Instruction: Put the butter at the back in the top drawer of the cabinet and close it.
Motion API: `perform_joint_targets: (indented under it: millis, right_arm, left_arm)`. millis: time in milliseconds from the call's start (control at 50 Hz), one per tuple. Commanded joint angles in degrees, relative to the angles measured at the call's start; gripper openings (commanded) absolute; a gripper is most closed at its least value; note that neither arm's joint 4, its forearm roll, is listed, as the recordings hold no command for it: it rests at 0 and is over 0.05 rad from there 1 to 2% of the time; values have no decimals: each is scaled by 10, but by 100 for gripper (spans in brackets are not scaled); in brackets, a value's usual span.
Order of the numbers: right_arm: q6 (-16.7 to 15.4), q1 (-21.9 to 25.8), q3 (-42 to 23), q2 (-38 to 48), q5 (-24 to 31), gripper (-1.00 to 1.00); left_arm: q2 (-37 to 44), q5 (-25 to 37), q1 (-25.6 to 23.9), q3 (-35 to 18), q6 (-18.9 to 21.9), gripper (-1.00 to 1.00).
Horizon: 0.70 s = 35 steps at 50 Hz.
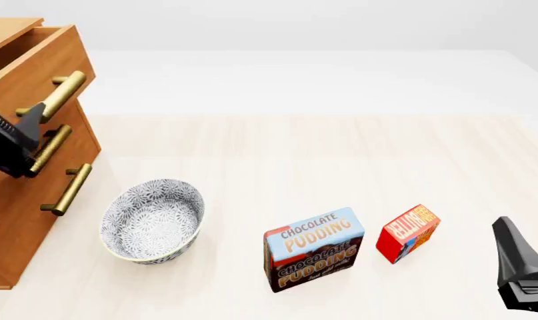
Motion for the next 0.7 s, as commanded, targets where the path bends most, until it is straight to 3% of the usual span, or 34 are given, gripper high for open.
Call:
perform_joint_targets:
  millis: [20,180,400,460,500,700]
  right_arm:
    - [0,0,0,0,0,100]
    - [0,0,0,0,0,100]
    - [0,0,0,0,0,100]
    - [0,0,0,0,0,100]
    - [0,0,0,0,0,100]
    - [0,0,0,0,0,100]
  left_arm:
    - [-40,111,-11,-71,-66,100]
    - [-23,203,-16,-153,-139,100]
    - [1,276,-10,-219,-203,100]
    - [15,308,-9,-251,-231,100]
    - [44,351,-16,-291,-275,100]
    - [75,400,-26,-349,-321,100]
